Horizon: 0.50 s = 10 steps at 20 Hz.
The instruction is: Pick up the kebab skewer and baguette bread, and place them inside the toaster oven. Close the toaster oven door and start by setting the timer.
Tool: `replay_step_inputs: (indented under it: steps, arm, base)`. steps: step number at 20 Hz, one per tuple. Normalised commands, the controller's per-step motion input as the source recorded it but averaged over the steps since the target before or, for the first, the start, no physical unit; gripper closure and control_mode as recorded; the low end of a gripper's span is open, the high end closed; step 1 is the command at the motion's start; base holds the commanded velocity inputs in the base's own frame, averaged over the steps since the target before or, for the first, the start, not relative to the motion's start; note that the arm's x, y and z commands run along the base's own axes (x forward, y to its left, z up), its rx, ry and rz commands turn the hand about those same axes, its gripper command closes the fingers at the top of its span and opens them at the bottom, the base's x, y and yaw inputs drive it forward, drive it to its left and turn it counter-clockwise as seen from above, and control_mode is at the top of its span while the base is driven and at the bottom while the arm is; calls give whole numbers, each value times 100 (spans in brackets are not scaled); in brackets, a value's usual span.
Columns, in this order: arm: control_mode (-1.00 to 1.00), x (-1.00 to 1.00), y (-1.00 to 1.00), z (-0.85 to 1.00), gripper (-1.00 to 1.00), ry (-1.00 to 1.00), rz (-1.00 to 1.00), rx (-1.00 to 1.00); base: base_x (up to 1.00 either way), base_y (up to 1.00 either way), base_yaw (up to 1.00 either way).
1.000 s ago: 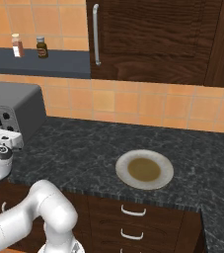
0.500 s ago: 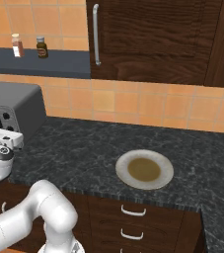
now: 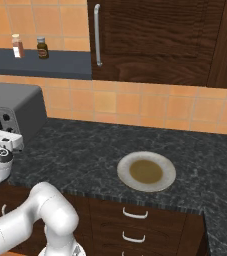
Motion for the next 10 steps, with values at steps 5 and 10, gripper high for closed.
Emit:
replay_step_inputs:
  steps: [5, 10]
  arm:
    - [-100, -1, 0, -1, 100, 0, 0, 7]
    - [-100, 0, 0, 0, 100, 0, -4, 15]
  base:
    - [0, 0, 0]
    - [0, 0, 0]
